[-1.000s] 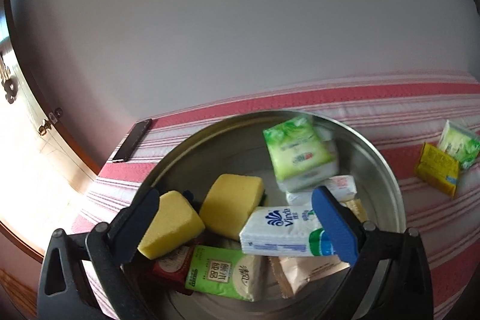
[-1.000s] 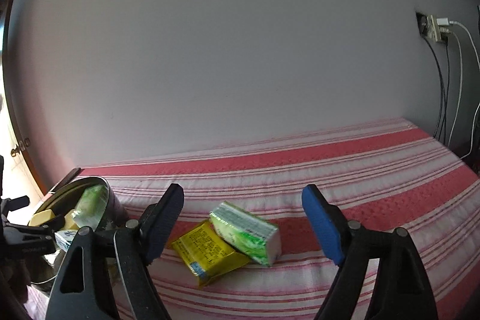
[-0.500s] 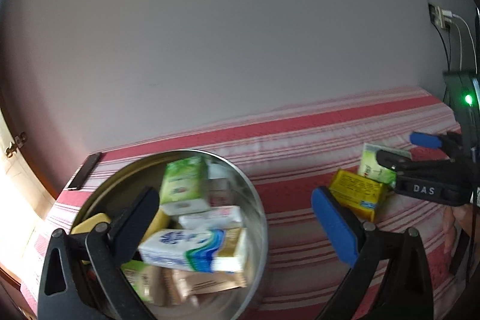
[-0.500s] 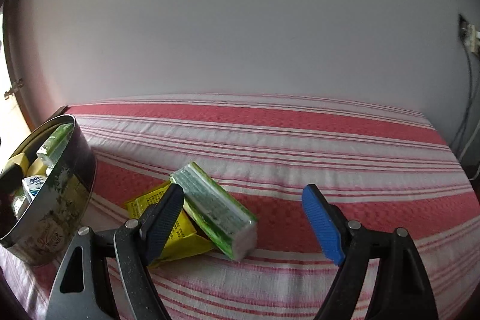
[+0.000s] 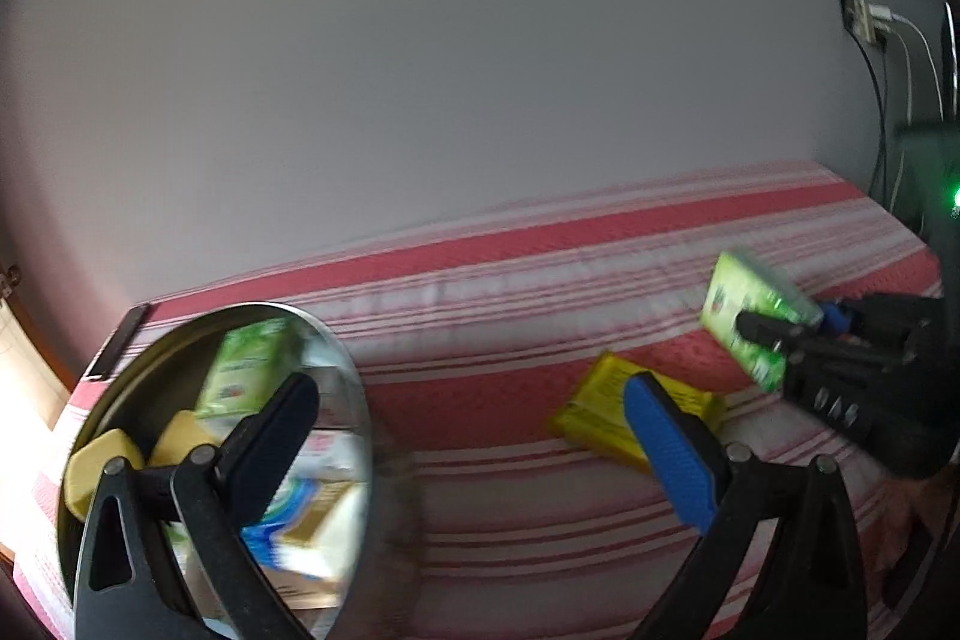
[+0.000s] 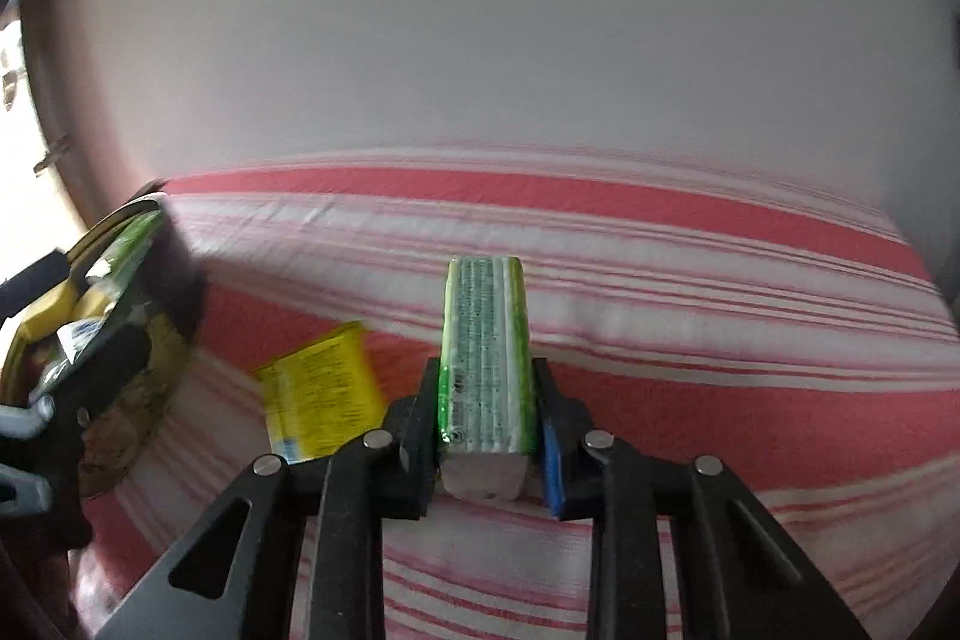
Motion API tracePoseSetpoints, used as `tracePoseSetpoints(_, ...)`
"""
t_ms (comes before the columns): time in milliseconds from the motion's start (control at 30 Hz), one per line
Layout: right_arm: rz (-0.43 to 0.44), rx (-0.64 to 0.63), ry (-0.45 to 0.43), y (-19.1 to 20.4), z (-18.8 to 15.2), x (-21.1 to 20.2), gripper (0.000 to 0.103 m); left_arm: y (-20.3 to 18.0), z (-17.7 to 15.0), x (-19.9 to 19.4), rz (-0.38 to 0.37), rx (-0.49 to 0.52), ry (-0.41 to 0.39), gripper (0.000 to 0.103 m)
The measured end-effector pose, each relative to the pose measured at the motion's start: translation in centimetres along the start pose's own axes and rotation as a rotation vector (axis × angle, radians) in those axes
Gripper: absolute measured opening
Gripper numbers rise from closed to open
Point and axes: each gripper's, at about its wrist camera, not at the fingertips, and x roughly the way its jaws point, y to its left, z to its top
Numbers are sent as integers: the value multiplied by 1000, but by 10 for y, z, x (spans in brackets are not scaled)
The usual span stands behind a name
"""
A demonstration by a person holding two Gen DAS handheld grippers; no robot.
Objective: Organize objects
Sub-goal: 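Grasp the yellow packet with the left gripper while the right grasps the green-and-white box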
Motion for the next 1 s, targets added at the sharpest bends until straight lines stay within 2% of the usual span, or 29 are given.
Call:
tracePoseSetpoints(133,-41,98,-10,-25,-4,-8,29,-25,-1,16,-39,61,47,103)
tracePoseSetpoints(233,-58,107,-19,-28,-6,-12,29,-37,-3,28,-112,87,87,103)
tracePoseSetpoints(433,-71,125,-17,-30,-9,-14,29,-43,-7,44,-223,86,161,103)
tracePoseSetpoints(700,-99,117,-3,-24,-6,-8,29,-39,-8,58,-321,29,231,103)
tracePoseSetpoints(833,-118,109,1,-20,-5,-4,29,-39,-13,59,-363,26,248,91)
tracePoseSetpoints(1000,-149,105,-12,-19,-5,-6,29,-41,-15,53,-358,69,230,81)
